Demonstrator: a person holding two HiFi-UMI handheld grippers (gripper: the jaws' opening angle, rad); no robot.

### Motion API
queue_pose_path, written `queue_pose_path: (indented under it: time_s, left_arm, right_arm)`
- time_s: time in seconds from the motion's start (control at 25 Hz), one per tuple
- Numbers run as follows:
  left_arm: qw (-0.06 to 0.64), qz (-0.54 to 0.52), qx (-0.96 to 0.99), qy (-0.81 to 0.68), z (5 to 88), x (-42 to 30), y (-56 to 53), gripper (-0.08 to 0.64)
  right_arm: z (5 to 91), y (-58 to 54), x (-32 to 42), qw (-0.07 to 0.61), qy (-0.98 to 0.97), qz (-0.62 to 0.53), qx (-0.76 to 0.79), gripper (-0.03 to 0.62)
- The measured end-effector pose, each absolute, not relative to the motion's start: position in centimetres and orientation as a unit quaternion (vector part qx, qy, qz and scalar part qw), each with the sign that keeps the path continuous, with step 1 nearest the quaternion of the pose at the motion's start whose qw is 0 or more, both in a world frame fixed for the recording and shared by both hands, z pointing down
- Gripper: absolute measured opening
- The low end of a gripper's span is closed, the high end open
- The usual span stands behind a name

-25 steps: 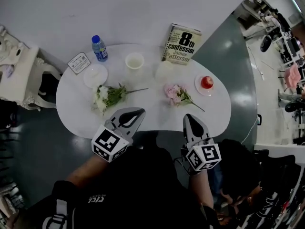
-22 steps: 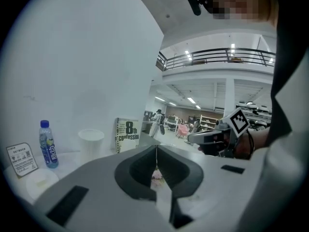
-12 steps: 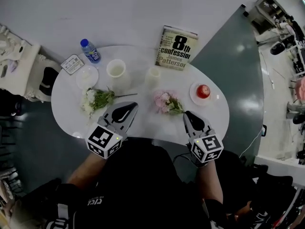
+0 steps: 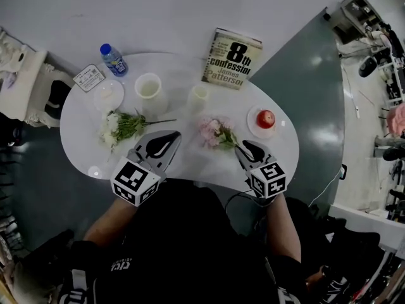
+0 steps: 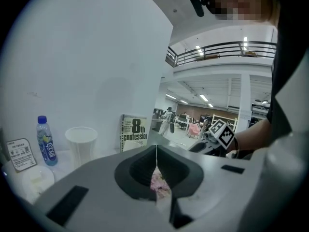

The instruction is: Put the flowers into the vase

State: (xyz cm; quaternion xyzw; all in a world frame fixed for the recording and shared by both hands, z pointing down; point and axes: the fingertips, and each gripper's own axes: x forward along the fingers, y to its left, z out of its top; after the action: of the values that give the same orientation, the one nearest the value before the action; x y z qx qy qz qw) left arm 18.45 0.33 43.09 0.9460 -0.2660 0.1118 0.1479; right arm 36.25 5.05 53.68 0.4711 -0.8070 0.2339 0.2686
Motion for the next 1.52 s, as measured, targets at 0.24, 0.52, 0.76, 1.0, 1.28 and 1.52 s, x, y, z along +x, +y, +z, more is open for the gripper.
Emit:
queue_pose_path:
  time_s: [0.24,0.52,0.76,1.0,1.28,1.52]
  left_arm:
    - [0.157,0.105,0.944,-0.271,43.3,18.2,-0.1,0.012]
    - [0.162,0.106,0.937,-0.292,43.6,17.3,-1.3,0.012]
    - [0.175,0.109,0.93,-0.305,44.6,17.1,-1.8,0.012]
    - [0.188,0.114,0.925,-0.311,45.3,17.3,-2.4,0.012]
    - [0.198,0.115,0.919,-0.321,45.9,17.1,-3.2,0.012]
    - [0.203,0.12,0.917,-0.322,46.4,17.1,-3.5,0.012]
  right_arm:
    - [56.0,4.8,36.3,0.313,-0.805,0.243,0.441,0.155]
    - [58.4,4.2,35.0,0.396,-0.813,0.2,0.377,0.236]
    - [60.8,3.6,34.3,0.418,-0.818,0.217,0.329,0.259]
    - [62.8,3.2,34.7,0.437,-0.817,0.231,0.298,0.334]
    - [65.4,3.2,35.1,0.475,-0.804,0.243,0.261,0.354]
    - [67.0,3.0,35.2,0.498,-0.794,0.244,0.251,0.354]
